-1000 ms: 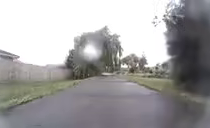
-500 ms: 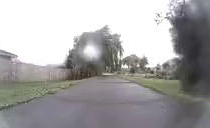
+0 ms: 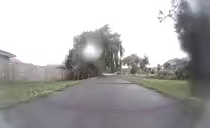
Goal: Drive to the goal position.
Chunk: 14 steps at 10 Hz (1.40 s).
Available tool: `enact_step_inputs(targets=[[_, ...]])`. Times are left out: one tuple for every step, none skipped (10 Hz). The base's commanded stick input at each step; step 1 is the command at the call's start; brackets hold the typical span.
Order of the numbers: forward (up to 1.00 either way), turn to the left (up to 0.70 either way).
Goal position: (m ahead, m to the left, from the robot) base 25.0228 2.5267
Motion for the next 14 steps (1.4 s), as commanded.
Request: enact_step_inputs(targets=[[0.85,0.00],[0.85,0.00],[0.85,0.00],[0.85,0.00],[0.85,0.00],[0.85,0.00],[0.85,0.00],[0.85,0.00],[0.85,0.00],[0.85,0.00],[0.85,0.00],[0.85,0.00],[0.85,0.00],[0.85,0.00]])
